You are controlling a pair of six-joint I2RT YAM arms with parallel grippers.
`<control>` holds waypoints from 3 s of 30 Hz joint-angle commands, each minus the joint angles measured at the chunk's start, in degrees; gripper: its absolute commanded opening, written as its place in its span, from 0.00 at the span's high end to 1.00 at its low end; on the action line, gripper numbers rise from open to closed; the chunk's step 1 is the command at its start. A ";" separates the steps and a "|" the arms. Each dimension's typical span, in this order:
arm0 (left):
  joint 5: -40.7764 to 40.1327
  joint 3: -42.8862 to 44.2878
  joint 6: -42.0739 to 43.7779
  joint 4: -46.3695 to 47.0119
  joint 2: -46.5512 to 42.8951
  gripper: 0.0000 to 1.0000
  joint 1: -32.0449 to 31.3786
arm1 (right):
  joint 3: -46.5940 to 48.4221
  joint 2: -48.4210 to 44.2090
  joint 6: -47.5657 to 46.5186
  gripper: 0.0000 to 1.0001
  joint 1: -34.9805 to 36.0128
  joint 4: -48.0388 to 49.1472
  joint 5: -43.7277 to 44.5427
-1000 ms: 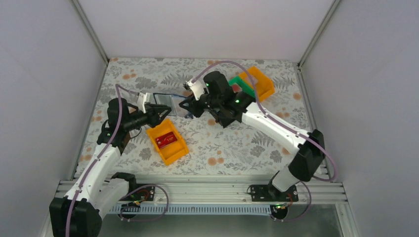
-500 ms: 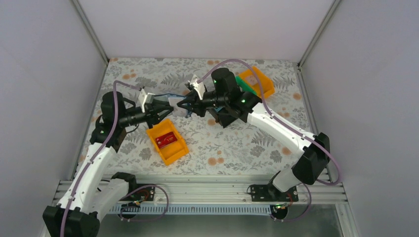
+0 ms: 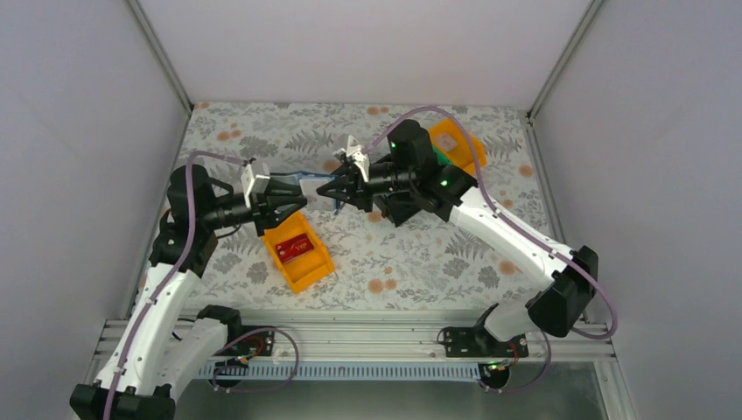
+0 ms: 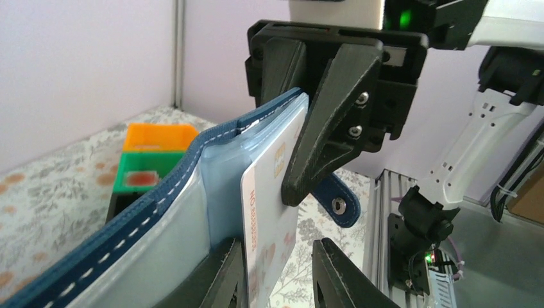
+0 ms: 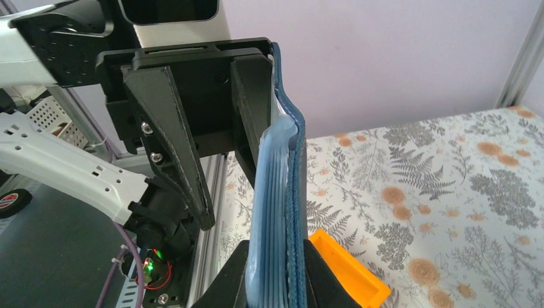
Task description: Take the credit cards out of the card holder
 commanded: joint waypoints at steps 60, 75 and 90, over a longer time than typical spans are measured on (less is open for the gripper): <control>-2.16 -1.10 3.15 1.68 -2.81 0.98 -1.37 | -4.29 -5.41 -5.93 0.81 -0.73 -5.73 -0.80; -3.46 -1.45 14.25 -4.20 -3.99 0.97 -1.27 | -3.13 -3.96 -7.12 0.92 -0.80 -9.44 1.56; -5.58 -7.15 1.74 9.07 -2.31 0.57 -1.80 | -0.46 -3.41 -7.84 0.96 -0.37 -10.15 -4.71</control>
